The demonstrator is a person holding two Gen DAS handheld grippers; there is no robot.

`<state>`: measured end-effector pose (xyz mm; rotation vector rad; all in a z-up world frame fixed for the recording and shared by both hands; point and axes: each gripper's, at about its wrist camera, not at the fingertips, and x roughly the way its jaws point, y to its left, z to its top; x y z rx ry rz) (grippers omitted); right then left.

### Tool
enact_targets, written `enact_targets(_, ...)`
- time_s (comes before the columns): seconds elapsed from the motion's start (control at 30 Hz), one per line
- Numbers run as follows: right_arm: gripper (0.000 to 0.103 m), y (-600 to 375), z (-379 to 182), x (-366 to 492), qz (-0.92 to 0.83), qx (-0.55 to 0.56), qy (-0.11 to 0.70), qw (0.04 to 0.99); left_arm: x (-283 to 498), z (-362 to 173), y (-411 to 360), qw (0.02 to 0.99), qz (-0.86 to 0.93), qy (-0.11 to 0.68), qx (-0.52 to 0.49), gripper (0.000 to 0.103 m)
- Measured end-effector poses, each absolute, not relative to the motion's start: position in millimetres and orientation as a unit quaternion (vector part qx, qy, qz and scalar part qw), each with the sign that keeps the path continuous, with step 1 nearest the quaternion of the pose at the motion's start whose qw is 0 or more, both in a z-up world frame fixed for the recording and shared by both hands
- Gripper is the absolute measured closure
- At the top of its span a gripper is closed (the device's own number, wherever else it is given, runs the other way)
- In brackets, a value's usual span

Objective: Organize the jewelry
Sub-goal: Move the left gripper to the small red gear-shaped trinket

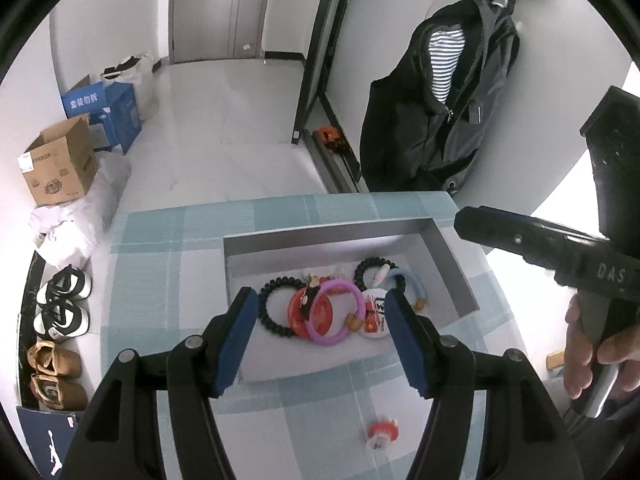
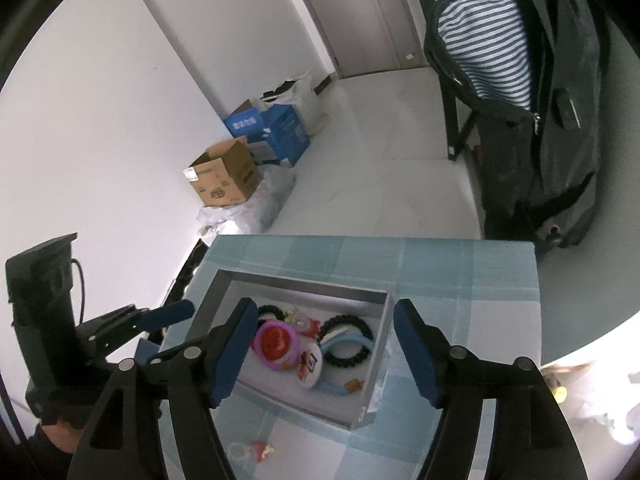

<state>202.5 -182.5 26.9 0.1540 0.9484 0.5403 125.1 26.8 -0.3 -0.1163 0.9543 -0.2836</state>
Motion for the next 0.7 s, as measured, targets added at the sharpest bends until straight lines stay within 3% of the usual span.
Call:
enact_targets(0.13, 0.02, -189.0, 32.9, 191.3, 0.249, 0.081, 0.439, 0.86, 114.7, 0.3, 26.6, 0.879, -0.134, 0.454, -0.06, 0.042)
enact_targets(0.7, 0.006, -199.7, 29.1, 128.8, 0.236, 0.057, 0.438, 0.865, 59.6, -28.2, 12.7, 0.859, -0.133, 0.49, -0.065, 0.042)
